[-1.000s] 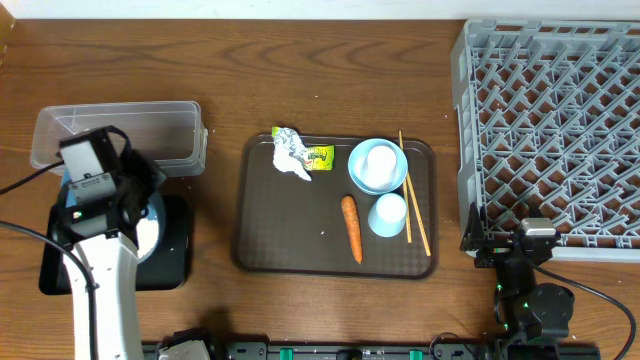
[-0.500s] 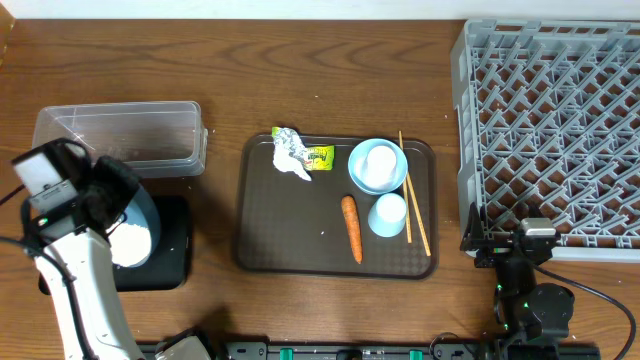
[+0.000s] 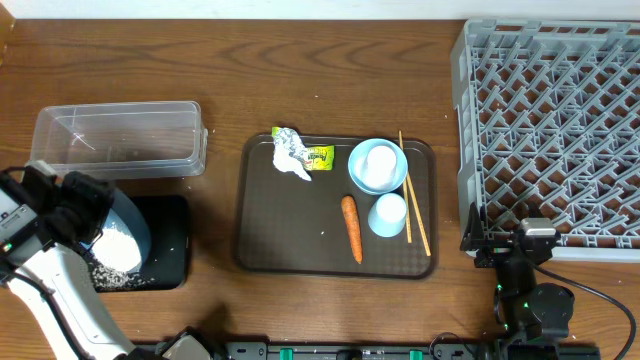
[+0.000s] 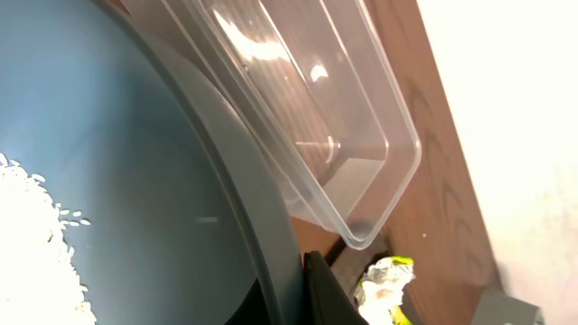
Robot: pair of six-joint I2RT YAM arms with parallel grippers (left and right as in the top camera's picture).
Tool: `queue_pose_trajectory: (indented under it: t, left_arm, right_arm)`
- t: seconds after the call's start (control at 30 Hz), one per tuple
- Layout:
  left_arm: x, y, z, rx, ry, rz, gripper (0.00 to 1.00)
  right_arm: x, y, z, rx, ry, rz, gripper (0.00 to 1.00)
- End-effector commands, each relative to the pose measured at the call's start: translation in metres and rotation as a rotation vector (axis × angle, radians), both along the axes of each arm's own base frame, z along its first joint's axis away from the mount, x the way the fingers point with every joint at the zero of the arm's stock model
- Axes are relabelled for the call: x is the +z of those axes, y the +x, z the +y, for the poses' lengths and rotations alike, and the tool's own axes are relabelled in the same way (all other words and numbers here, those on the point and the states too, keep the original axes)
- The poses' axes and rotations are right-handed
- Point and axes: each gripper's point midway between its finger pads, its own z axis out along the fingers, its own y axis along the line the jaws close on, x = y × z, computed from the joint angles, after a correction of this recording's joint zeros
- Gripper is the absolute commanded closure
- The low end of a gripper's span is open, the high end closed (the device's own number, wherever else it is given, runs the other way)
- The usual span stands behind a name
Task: Sort waste into correct bins and load items into the dishwasher rack
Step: 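Tilt the blue bowl with the left gripper, pouring rice onto black tray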
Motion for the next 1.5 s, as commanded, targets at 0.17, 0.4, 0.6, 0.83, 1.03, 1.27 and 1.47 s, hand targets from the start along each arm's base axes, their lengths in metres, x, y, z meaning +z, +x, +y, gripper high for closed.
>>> queue_pose_trajectory:
  t: [0.17, 0.4, 0.6, 0.83, 1.03, 1.27, 1.47]
  left_arm:
    - [0.015, 0.004, -0.007, -0.059, -0.039, -0.092, 0.94]
    - [0.02, 0.007, -0.015, -0.09, -0.071, -0.125, 0.94]
    - [0.021, 0.0, -0.011, -0.062, -0.122, -0.136, 0.94]
    - [0.029, -0.011, 0.006, -0.026, -0.211, -0.225, 0.94]
    - [0.036, -0.016, 0.01, -0.046, -0.299, -0.31, 0.94]
    - [0.032, -0.025, 0.015, -0.005, -0.349, -0.306, 0.94]
    - [0.027, -0.038, 0.021, 0.049, -0.37, -0.286, 0.94]
  right_arm:
    - [0.0, 0.0, -0.002, -0.008, -0.012, 0.0, 0.01]
    - [0.0, 0.0, -0.002, -0.008, -0.012, 0.0, 0.01]
    - [0.0, 0.0, -0.002, -0.008, -0.012, 0.0, 0.01]
    - [0.0, 0.0, -0.002, -0.008, -0.012, 0.0, 0.01]
    - [0.0, 0.0, -0.002, -0.008, -0.012, 0.0, 0.01]
    - [0.0, 0.0, -0.002, -0.007, -0.012, 0.0, 0.01]
    - [0.0, 0.0, -0.002, -0.008, -0.012, 0.0, 0.01]
